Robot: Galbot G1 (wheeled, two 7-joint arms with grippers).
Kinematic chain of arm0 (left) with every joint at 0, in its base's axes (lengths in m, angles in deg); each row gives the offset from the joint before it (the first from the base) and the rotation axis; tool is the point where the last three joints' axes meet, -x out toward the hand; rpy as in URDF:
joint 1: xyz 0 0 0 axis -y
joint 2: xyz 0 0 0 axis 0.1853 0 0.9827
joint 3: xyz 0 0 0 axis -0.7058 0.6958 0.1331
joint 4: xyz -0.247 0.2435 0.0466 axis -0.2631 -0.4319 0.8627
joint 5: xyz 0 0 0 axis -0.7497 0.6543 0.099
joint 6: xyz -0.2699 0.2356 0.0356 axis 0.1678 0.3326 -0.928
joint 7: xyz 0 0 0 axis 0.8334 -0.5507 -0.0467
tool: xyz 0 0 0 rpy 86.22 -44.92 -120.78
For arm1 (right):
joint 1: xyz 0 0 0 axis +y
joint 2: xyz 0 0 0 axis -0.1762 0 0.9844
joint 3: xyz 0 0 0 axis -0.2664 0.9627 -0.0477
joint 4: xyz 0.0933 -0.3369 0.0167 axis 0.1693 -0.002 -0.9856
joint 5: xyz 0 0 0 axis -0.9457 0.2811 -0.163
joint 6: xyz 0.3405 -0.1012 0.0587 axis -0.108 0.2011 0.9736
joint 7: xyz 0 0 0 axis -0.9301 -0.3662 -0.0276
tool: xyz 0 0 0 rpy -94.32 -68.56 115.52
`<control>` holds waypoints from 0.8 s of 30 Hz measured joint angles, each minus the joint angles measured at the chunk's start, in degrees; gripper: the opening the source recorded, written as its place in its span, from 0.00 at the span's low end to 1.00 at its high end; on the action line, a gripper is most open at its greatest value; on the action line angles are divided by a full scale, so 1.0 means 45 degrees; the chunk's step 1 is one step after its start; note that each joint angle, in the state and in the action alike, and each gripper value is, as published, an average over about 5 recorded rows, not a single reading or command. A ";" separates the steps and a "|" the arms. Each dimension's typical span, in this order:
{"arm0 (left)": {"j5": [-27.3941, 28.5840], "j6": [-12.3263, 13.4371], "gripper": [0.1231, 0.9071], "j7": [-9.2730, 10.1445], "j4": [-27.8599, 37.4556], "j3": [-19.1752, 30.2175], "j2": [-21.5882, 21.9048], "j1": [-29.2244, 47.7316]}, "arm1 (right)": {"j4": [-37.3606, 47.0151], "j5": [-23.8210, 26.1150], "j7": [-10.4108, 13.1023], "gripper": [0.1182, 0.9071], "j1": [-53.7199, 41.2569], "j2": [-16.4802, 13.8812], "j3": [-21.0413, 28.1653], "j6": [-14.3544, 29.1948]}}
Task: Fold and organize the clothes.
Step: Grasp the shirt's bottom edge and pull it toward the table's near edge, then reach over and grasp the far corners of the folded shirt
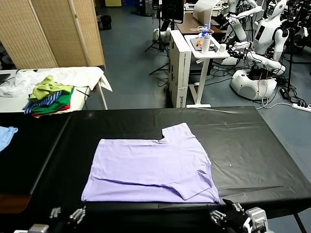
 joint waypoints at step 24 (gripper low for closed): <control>-0.5583 -0.1549 1.00 0.0899 0.6626 0.4377 0.3729 0.9849 | 0.8903 -0.0486 0.0516 1.00 -1.0986 0.1919 0.7322 -0.0940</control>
